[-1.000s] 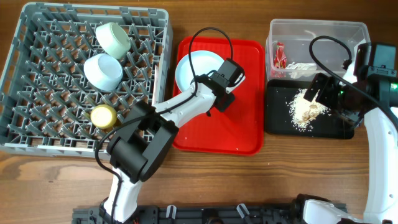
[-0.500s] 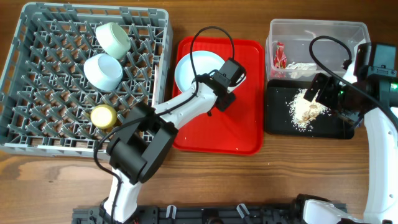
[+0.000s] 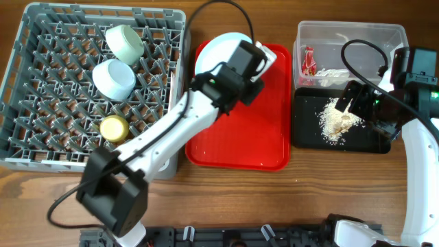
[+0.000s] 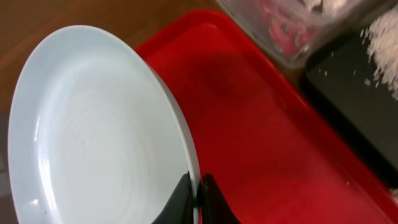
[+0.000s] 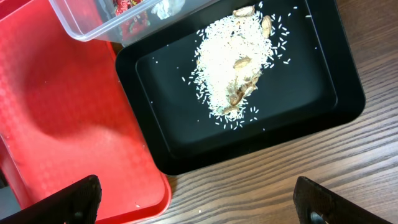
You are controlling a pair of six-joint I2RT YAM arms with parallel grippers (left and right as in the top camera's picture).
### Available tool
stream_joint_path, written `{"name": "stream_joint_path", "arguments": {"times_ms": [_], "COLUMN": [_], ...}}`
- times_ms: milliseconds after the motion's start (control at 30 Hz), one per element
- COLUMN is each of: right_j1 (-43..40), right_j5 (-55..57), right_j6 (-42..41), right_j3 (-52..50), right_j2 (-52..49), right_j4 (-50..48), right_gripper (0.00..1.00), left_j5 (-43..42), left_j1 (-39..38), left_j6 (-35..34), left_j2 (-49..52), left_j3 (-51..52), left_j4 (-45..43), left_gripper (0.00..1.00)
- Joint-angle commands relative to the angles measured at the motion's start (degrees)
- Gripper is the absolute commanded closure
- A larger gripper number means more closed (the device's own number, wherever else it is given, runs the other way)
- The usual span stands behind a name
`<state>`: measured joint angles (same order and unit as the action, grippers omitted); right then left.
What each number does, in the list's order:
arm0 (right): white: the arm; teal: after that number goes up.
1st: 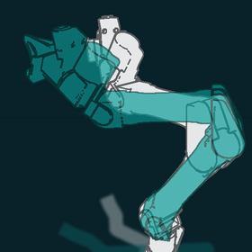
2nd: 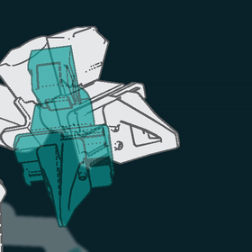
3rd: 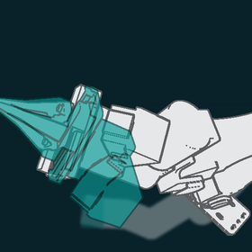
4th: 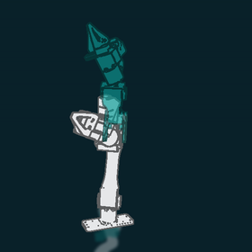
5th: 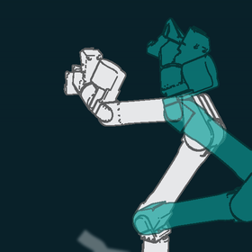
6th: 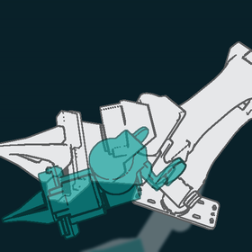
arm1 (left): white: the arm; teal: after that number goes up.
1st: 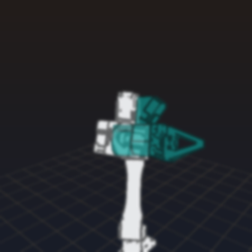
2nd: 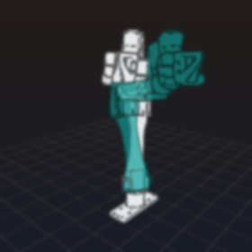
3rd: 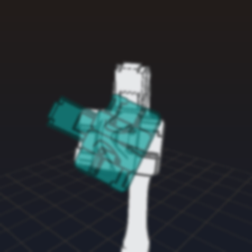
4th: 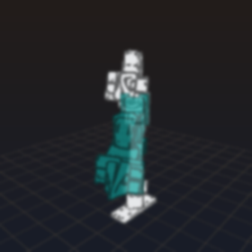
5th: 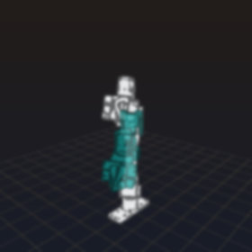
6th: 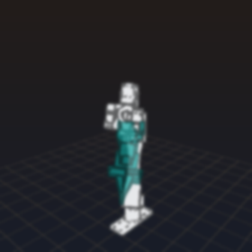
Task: Sort waste into correct bins and load items into the dishwasher rack
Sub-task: 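Lift the white plate and stand it upright in the rack's right side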
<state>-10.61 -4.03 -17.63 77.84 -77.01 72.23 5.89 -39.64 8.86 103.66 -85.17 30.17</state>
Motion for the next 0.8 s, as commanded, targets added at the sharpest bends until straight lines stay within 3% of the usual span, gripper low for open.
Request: {"name": "stream_joint_path", "arguments": {"times_ms": [0,167,500,767], "right_j1": [-0.2,-0.2,-0.2,-0.2], "right_j5": [-0.5,-0.5,-0.5,-0.5], "right_j6": [1.1,1.1,1.1,1.1], "right_j3": [1.0,1.0,1.0,1.0], "right_j2": [0.5,0.5,0.5,0.5], "right_j4": [0.1,0.0,0.0,0.1], "right_gripper": [0.00,0.00,0.00,0.00], "left_j5": [-0.5,-3.7,-38.9,-51.4], "left_j1": [3.2,8.8,27.0,35.4], "left_j6": [-4.5,-11.1,-25.6,-31.4], "left_j2": [-4.9,-8.6,-9.8,-6.7], "left_j3": [-1.2,-1.2,-1.2,-1.2], "left_j4": [-0.8,-1.2,-1.8,-3.0], "left_gripper": [0.96,0.96,0.96,0.96]}}
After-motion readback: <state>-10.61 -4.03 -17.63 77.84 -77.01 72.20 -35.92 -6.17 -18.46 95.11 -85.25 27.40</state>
